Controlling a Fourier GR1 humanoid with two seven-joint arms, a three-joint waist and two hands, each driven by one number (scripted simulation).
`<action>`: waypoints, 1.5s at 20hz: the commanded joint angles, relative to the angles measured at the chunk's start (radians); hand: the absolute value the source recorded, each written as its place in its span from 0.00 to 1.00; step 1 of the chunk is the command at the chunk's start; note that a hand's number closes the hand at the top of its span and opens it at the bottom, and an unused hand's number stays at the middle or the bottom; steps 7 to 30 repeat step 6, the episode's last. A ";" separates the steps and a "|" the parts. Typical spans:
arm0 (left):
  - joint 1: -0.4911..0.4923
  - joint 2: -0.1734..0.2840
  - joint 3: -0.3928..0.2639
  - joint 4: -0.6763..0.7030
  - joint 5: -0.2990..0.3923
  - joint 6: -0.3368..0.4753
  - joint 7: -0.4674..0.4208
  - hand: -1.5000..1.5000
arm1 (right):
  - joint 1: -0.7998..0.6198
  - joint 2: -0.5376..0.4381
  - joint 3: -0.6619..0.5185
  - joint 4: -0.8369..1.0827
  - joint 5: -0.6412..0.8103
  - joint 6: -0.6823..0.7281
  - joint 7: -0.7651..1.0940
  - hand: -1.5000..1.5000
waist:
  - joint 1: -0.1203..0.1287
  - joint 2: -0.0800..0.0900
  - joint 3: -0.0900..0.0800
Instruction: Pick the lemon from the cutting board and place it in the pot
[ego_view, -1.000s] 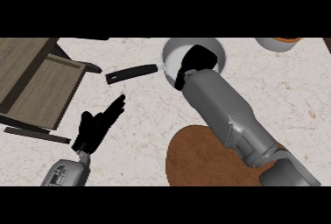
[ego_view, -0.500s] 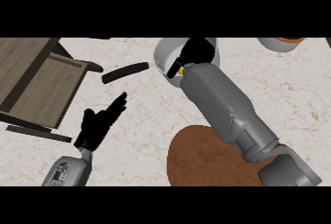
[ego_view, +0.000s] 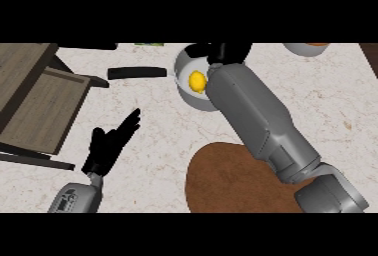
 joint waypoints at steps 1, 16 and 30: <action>-0.005 0.013 0.031 -0.017 0.017 0.007 0.021 0.50 | 0.027 0.006 -0.015 -0.013 0.045 -0.268 0.023 0.00 | -0.033 -0.011 0.000; 0.035 0.013 0.046 0.017 0.010 0.013 -0.019 0.50 | 0.126 0.006 0.024 -0.111 0.048 -0.361 -0.007 0.00 | -0.060 -0.019 0.000; 0.035 0.013 0.046 0.017 0.010 0.013 -0.019 0.50 | 0.126 0.006 0.024 -0.111 0.048 -0.361 -0.007 0.00 | -0.060 -0.019 0.000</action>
